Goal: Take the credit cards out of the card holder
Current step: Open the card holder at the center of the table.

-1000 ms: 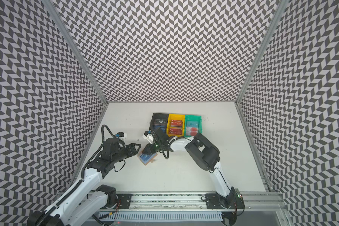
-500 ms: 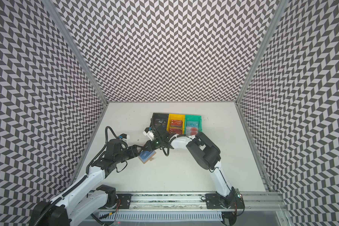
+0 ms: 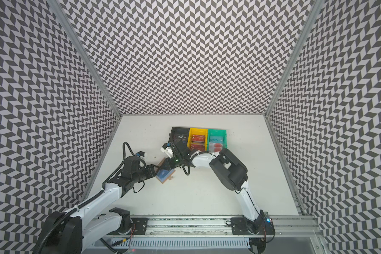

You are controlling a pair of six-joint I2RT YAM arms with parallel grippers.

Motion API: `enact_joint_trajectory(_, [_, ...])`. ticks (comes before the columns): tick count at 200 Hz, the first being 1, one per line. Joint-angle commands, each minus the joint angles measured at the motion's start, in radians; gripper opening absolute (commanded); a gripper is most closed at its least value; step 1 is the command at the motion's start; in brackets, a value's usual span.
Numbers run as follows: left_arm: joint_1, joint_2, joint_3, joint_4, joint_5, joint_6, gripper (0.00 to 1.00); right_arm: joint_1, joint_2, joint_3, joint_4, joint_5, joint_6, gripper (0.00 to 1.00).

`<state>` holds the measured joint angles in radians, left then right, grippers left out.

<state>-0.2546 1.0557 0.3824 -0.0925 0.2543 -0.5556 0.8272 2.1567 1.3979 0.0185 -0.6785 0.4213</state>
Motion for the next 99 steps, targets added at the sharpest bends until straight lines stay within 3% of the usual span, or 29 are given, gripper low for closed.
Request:
enact_joint_trajectory(1, [0.000,0.014,-0.015,0.044,-0.027,0.004,0.39,-0.007,0.009,0.023,-0.009,0.003,-0.023,0.10])
enact_joint_trajectory(20, [0.004,0.020,-0.039,0.083,-0.023,-0.017,0.26,-0.007,-0.011,0.014,-0.042,0.025,-0.042,0.10])
enact_joint_trajectory(34, [0.005,0.020,-0.060,0.106,-0.002,-0.041,0.00,-0.007,-0.030,0.008,-0.080,0.057,-0.065,0.10])
enact_joint_trajectory(80, [0.000,-0.049,-0.168,0.209,0.130,-0.156,0.00,-0.008,-0.133,-0.066,-0.157,0.167,-0.124,0.10])
enact_joint_trajectory(99, [-0.003,-0.096,-0.197,0.192,0.133,-0.167,0.00,-0.008,-0.153,-0.086,-0.174,0.179,-0.143,0.10])
